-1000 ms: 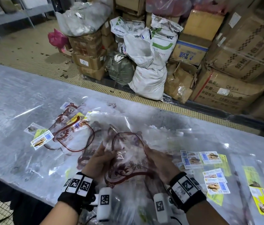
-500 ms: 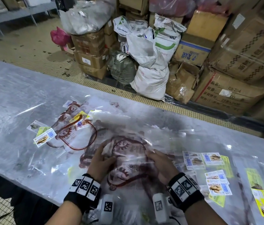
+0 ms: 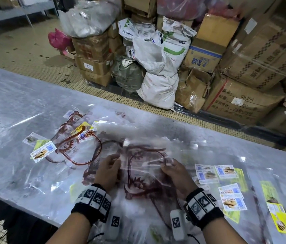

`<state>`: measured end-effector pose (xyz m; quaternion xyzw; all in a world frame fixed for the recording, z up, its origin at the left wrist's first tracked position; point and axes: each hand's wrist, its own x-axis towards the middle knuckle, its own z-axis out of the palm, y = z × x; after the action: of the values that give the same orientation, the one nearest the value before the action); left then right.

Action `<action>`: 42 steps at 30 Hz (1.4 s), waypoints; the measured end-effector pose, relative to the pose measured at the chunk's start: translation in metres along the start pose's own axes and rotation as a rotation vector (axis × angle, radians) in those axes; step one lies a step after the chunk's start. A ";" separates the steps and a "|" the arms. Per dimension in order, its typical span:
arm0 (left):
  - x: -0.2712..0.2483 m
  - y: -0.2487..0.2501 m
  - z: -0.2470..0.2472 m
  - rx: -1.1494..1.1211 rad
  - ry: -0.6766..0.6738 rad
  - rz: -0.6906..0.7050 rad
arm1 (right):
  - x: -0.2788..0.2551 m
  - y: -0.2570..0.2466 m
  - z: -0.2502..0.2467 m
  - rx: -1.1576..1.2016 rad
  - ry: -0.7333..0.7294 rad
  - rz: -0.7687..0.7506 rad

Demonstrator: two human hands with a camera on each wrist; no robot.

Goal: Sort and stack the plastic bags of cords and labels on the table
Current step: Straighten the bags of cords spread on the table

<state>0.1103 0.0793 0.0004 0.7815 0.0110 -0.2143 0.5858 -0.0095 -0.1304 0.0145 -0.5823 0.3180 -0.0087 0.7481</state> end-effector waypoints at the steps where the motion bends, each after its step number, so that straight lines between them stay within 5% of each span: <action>1: 0.004 -0.002 -0.002 0.246 0.054 0.047 | -0.001 0.000 -0.002 0.064 0.015 0.014; 4: 0.004 -0.001 -0.001 0.804 0.013 0.005 | 0.003 0.010 -0.013 0.040 0.137 0.023; 8: 0.005 0.008 0.007 0.886 0.006 -0.074 | 0.006 0.021 -0.022 -0.223 0.179 0.073; 14: 0.021 0.019 -0.016 0.677 0.024 -0.172 | 0.004 0.022 -0.026 -0.174 0.158 0.101; 19: 0.017 0.032 -0.029 0.071 -0.246 -0.257 | 0.001 0.021 -0.022 -0.114 0.155 0.081; 25: -0.015 0.083 -0.025 0.314 -0.292 0.246 | -0.002 0.021 -0.021 -0.103 0.132 0.070; 31: -0.055 0.144 -0.025 -0.064 -0.510 0.455 | 0.002 0.023 -0.023 -0.285 0.149 0.010; 35: -0.047 0.120 -0.012 -0.370 -0.625 0.252 | -0.002 0.020 -0.022 -0.219 0.118 0.023; 40: -0.029 0.045 0.022 0.053 -0.357 -0.031 | -0.016 0.001 -0.021 -0.011 0.025 0.076; 42: -0.026 0.026 0.028 0.156 -0.236 -0.043 | -0.019 0.000 -0.022 0.006 0.012 0.066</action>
<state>0.0844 0.0514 0.0265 0.7937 -0.0579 -0.3172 0.5158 -0.0354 -0.1427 0.0209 -0.5693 0.3414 0.0118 0.7478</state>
